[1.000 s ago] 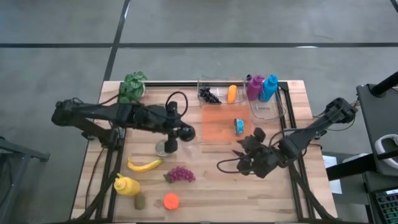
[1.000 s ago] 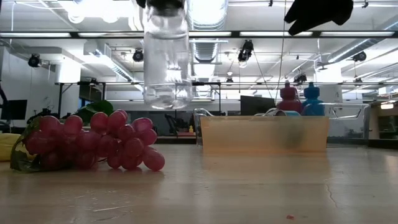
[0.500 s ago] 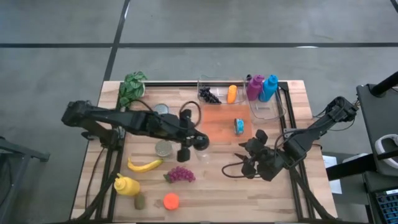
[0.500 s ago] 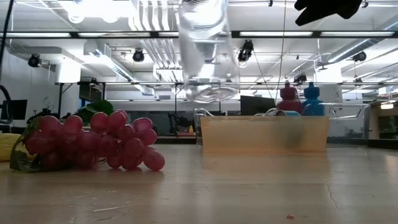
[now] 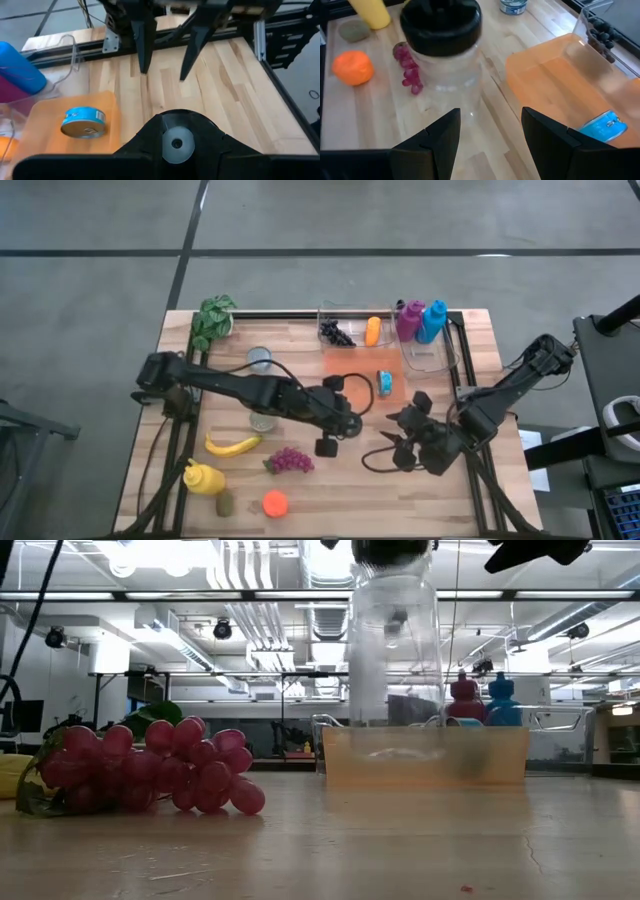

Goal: Pick & Place Food Item
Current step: Put the transparent water bottle into the right transparent bin

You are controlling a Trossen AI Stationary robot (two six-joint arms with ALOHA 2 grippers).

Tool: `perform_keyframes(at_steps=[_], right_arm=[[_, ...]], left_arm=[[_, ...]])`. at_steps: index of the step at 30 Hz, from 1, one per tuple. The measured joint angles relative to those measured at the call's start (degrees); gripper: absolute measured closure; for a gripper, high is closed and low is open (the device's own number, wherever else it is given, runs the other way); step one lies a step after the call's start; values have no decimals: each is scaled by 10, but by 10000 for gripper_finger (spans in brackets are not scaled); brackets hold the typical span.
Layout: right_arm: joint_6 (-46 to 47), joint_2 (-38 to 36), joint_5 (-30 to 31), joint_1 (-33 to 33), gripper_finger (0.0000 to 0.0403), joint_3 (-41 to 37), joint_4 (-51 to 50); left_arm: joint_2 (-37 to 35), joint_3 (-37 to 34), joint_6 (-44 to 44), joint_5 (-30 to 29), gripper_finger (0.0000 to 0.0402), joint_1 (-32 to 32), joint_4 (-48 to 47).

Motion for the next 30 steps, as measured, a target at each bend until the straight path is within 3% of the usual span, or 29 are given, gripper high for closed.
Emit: perform_keyframes(at_steps=[7,24,30], right_arm=[[2,-1,1,12,197,0,2],[2,-1,2,12,197,0,3],[2,-1,2,12,197,0,4]], left_arm=[[11,-4,-1,28,323,0,28],[35,-6,0,32,323,-2,27],[35,-6,0,32,302,-3,22]])
